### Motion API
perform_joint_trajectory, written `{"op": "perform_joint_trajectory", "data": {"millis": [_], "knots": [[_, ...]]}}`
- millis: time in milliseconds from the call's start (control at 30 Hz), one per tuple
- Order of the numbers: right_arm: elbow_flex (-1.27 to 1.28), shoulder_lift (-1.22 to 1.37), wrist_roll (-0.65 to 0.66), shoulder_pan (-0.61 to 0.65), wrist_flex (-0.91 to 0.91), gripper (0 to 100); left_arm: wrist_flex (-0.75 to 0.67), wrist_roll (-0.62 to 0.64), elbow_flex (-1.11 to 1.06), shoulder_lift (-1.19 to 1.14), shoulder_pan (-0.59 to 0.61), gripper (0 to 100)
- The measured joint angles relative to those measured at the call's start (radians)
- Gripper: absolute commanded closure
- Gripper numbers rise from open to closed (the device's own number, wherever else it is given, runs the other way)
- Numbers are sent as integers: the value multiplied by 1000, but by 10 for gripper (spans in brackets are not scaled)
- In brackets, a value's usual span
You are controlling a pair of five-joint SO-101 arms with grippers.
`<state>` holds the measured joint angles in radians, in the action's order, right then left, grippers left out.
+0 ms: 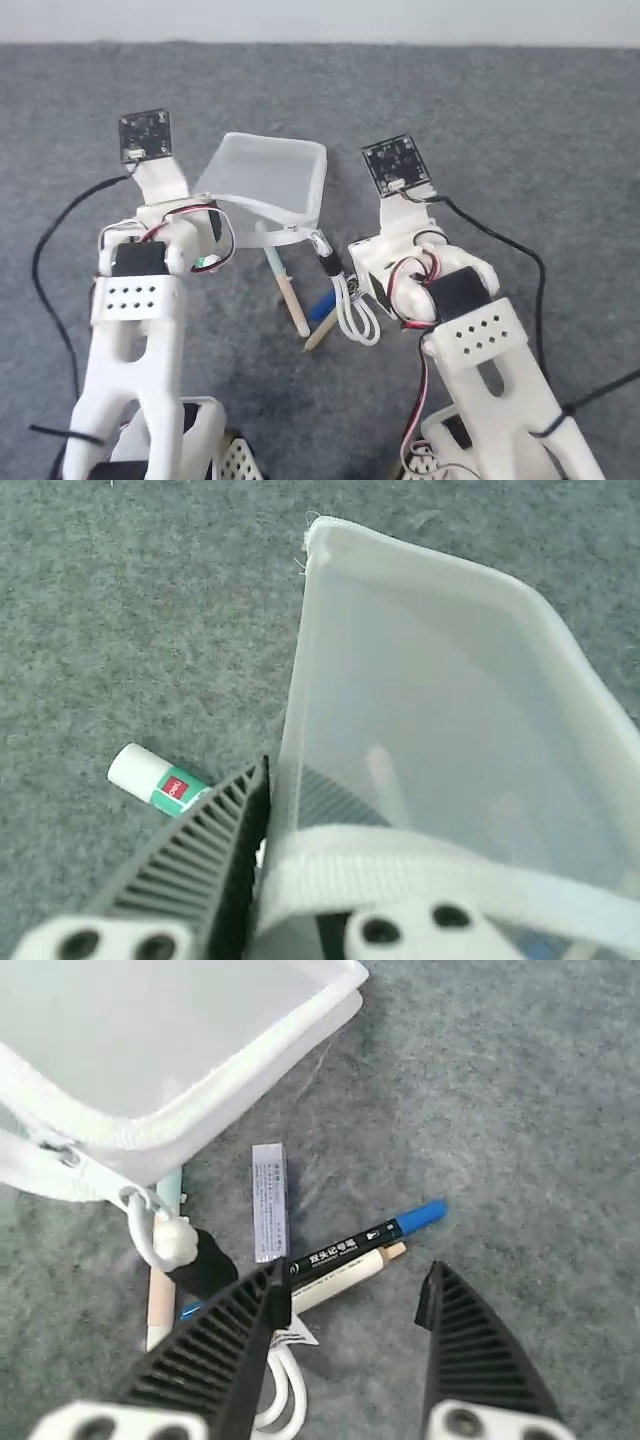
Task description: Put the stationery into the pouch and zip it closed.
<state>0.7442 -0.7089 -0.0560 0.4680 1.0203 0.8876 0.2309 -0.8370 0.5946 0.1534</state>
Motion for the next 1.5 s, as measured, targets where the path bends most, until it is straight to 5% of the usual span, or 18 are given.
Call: {"op": "perform_joint_trajectory", "data": {"millis": [800, 1000, 1500], "knots": [[-476, 919, -468, -127, -3, 815, 2, 0, 0, 0, 0, 990], [-537, 1008, -511, -133, -9, 988, 2, 0, 0, 0, 0, 990], [-763, 1106, -520, -193, 146, 992, 2, 0, 0, 5, 0, 990]]}}
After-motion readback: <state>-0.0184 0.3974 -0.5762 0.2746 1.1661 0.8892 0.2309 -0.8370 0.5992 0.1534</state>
